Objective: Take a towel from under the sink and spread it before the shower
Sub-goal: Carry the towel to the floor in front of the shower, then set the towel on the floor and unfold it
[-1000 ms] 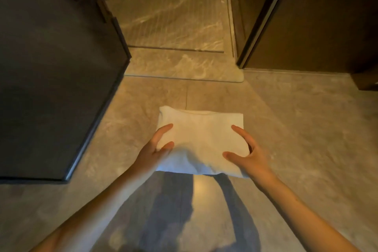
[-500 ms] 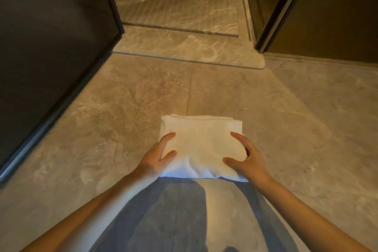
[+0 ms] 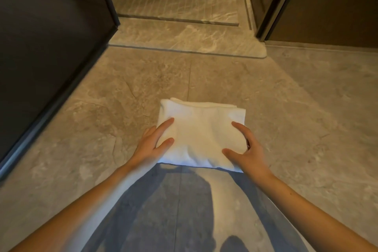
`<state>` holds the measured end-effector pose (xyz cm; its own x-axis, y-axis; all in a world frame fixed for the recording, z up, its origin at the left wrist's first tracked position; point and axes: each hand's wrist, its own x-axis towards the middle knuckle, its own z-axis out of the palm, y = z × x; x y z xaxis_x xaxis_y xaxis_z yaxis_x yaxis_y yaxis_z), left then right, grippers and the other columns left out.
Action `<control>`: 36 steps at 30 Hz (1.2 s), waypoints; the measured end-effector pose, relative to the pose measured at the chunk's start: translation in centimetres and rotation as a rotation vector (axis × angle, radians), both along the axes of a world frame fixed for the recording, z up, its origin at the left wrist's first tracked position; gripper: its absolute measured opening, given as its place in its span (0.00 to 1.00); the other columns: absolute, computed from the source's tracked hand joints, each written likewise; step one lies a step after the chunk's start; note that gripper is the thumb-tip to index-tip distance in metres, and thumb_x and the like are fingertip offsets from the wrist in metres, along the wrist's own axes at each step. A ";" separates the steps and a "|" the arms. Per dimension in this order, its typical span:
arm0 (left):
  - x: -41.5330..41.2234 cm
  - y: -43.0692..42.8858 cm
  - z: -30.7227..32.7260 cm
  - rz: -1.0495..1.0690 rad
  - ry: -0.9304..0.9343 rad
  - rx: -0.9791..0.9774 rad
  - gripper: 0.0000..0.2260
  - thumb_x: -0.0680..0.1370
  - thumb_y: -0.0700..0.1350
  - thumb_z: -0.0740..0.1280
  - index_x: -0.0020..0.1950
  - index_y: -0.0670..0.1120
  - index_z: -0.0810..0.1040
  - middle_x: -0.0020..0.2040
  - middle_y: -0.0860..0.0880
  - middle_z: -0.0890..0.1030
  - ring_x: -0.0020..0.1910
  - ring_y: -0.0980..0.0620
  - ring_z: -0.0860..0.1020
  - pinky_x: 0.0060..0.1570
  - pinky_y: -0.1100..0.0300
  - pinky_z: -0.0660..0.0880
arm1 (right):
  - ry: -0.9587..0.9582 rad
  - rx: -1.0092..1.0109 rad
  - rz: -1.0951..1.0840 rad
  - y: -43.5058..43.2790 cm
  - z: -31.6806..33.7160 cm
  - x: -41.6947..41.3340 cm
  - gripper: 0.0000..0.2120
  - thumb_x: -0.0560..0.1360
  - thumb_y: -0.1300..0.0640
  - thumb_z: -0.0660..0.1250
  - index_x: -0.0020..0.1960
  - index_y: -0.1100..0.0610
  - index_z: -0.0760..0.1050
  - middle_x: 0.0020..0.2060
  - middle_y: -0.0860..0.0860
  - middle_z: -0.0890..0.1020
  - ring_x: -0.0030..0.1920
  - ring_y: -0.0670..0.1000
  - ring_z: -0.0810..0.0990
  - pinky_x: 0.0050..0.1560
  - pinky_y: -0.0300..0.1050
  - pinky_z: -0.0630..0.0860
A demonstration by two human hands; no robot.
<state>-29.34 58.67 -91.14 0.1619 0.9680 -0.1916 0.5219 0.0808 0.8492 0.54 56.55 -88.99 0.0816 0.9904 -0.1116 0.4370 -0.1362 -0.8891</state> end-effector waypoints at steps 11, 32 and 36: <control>0.4 1.0 0.3 -0.167 0.638 0.367 0.27 0.77 0.64 0.53 0.74 0.57 0.64 0.73 0.45 0.60 0.72 0.45 0.57 0.70 0.45 0.60 | -0.630 -0.012 0.162 0.9 0.8 0.4 0.37 0.71 0.43 0.72 0.76 0.48 0.62 0.76 0.57 0.57 0.74 0.58 0.59 0.66 0.47 0.63; 2.1 2.0 -0.4 -0.483 0.701 0.381 0.30 0.81 0.62 0.47 0.79 0.47 0.51 0.80 0.47 0.48 0.79 0.49 0.45 0.75 0.55 0.39 | -0.770 0.104 0.500 1.6 -1.4 -2.2 0.31 0.81 0.38 0.49 0.79 0.50 0.48 0.79 0.49 0.48 0.79 0.51 0.43 0.77 0.50 0.44; 0.5 5.1 2.4 -0.305 0.521 0.413 0.28 0.79 0.55 0.59 0.76 0.44 0.64 0.76 0.44 0.63 0.75 0.44 0.59 0.71 0.49 0.55 | -0.660 0.252 0.427 5.1 1.3 -1.0 0.29 0.79 0.46 0.64 0.76 0.56 0.63 0.75 0.55 0.66 0.76 0.57 0.60 0.74 0.48 0.54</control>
